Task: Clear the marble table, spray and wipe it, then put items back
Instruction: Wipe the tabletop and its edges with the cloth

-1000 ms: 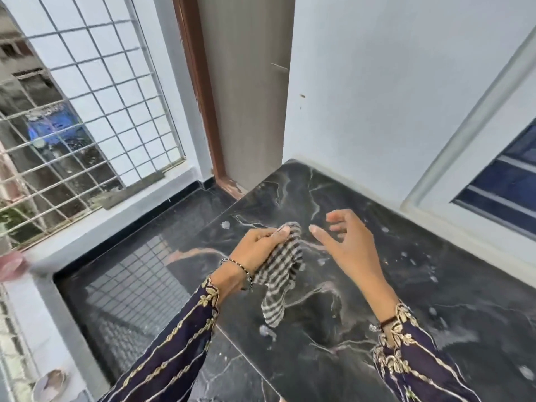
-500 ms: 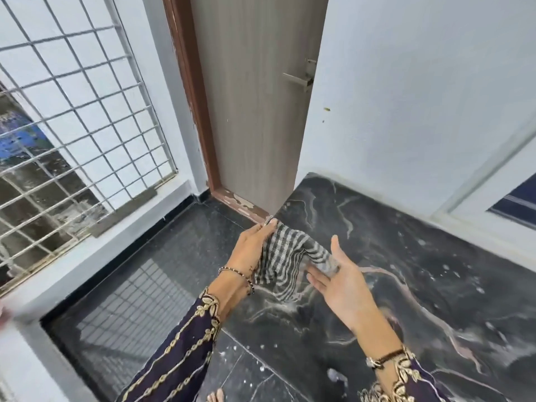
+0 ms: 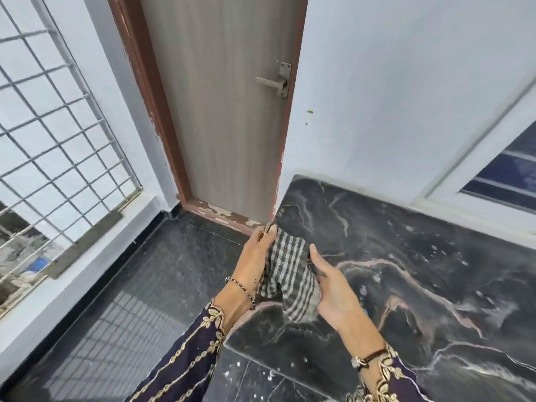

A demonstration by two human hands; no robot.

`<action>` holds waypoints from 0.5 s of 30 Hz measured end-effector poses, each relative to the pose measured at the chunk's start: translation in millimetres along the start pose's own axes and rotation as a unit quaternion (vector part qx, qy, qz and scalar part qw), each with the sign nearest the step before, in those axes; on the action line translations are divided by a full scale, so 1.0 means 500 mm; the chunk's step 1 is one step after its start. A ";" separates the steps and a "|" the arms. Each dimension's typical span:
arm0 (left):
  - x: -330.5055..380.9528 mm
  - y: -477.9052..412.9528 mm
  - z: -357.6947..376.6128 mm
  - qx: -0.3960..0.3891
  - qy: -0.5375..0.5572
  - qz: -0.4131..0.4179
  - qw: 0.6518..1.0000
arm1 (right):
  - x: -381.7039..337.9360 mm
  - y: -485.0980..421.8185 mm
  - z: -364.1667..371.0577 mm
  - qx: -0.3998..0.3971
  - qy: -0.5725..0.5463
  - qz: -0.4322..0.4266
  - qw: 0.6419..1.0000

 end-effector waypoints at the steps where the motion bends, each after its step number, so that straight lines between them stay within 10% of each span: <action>1: 0.004 -0.003 -0.004 0.003 -0.024 0.014 1.000 | -0.017 0.004 -0.002 0.019 0.020 -0.021 0.999; 6: 0.012 -0.024 -0.016 0.026 -0.095 0.024 0.995 | -0.105 0.011 -0.029 0.156 0.183 -0.152 0.959; 15: 0.032 -0.058 -0.049 0.085 -0.207 0.051 0.973 | -0.151 0.033 -0.017 0.124 0.343 -0.235 0.901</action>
Point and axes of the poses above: each hand's wrist, its own y-axis away from the middle knuckle, its own z-axis out of the palm, x = y × z, the point moved 5 cm from there along -y, towards the middle knuckle, and after that the axes turned 8 degrees about -y, right-handed, at the moved point
